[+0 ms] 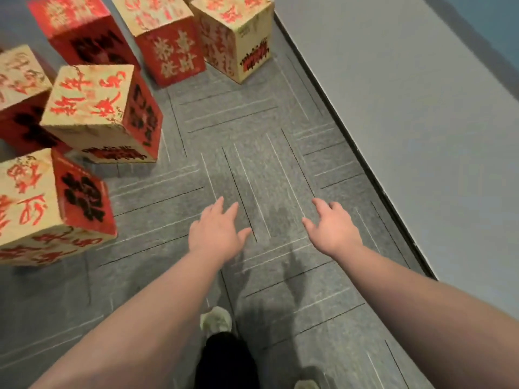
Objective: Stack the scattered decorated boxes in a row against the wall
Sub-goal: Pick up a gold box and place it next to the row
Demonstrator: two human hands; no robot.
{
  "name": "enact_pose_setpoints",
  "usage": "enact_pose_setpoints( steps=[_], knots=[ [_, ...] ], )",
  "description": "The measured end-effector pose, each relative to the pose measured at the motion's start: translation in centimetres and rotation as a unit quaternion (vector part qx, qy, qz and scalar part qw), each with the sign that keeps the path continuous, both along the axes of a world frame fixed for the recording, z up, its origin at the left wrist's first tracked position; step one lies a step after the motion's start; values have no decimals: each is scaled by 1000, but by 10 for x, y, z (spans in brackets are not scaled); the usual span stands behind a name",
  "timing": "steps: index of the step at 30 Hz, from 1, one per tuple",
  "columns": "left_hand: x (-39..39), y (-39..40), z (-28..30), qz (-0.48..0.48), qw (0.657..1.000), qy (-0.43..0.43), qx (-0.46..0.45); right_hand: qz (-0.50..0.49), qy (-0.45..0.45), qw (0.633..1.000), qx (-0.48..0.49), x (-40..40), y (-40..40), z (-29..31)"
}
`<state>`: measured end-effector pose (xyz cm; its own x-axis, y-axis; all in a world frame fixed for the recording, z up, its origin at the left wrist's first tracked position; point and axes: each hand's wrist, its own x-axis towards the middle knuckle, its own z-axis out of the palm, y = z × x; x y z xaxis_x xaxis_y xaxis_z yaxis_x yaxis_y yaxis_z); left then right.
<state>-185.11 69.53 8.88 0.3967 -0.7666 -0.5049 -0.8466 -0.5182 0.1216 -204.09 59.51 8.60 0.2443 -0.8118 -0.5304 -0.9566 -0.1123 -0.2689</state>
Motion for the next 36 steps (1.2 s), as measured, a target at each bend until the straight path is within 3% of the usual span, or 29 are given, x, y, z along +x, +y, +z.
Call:
enact_pose_setpoints(
  steps=[9, 13, 21, 27, 36],
  knots=[
    [174, -129, 7, -36, 999, -8, -25, -37, -26, 999, -23, 179, -118, 6],
    [236, -184, 2, -43, 999, -18, 6, -40, -38, 998, -7, 243, -166, -1],
    [333, -324, -18, -56, 998, -34, 19, -56, -23, 998, 22, 332, -306, -37],
    [416, -442, -21, -29, 999, -33, 18, -54, -25, 998, 9, 404, -424, -36],
    [516, -607, -27, -70, 998, -2, 4, -75, -15, 997, 9, 500, -568, -30]
  ],
)
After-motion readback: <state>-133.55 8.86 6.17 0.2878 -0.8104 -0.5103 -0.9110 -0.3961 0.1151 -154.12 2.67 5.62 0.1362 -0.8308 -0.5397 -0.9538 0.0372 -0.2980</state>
